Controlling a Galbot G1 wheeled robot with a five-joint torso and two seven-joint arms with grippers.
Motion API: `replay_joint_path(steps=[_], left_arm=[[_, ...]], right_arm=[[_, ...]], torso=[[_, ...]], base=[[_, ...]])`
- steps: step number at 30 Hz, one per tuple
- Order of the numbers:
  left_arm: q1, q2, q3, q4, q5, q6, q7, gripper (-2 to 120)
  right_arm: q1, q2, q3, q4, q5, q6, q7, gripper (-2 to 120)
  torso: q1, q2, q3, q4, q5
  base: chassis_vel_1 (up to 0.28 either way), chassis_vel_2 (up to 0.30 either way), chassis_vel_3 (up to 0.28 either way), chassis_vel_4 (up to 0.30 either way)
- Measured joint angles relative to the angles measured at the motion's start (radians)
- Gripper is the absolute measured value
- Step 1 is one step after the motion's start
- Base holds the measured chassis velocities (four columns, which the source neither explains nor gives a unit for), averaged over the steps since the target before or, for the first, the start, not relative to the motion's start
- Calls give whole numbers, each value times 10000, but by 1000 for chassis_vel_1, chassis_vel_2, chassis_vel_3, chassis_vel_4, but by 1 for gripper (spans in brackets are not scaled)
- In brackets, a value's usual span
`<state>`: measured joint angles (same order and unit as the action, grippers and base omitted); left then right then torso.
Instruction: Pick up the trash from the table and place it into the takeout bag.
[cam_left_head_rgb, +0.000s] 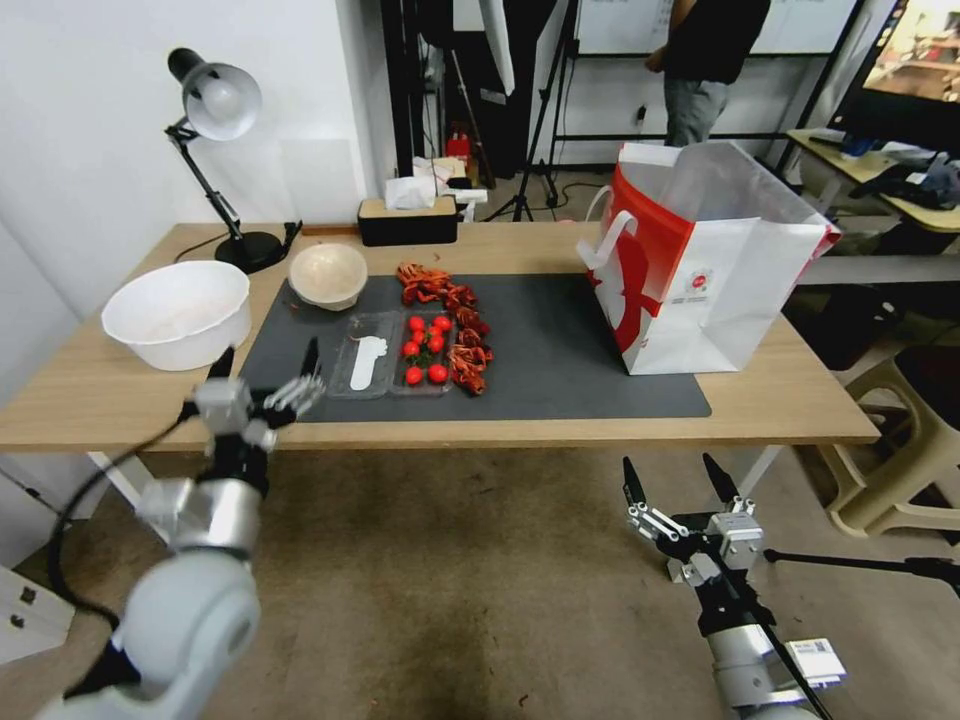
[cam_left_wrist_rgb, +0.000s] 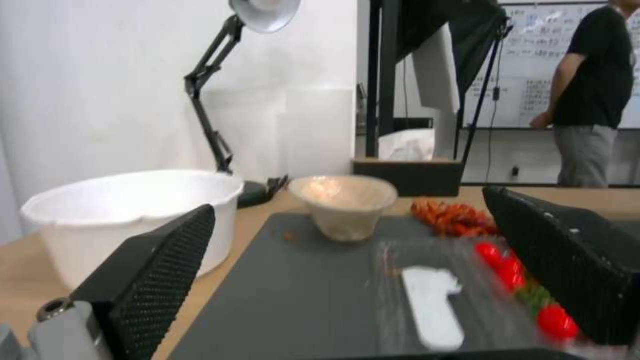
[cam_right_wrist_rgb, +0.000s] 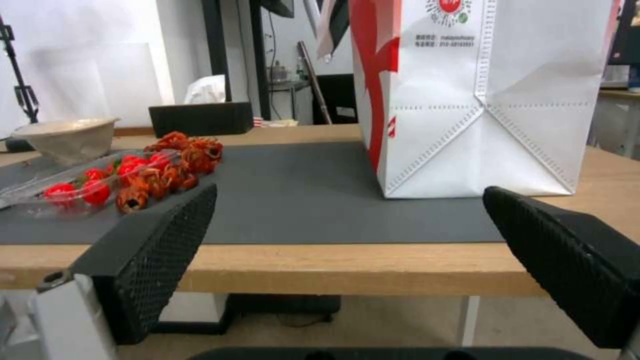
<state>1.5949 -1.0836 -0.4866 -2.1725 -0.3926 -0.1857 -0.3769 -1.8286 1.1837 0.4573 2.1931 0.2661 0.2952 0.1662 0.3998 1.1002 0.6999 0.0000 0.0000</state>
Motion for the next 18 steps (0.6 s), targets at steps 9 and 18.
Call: replay_joint_path(steps=[9,18], left_arm=[[702,-129,-268,271,127,-603,478,100],[-1533,1367,35,149,-1823,1510,726,100]], right_arm=[[-120,61,35,62,-43,56,-10,100],[21,-99,-190,69,-50,25,-18,100]], torso=[[0,-1,0,0,0],[3,-2,2,-7,-2]], base=[[0,0,0,0],[0,0,0,0]])
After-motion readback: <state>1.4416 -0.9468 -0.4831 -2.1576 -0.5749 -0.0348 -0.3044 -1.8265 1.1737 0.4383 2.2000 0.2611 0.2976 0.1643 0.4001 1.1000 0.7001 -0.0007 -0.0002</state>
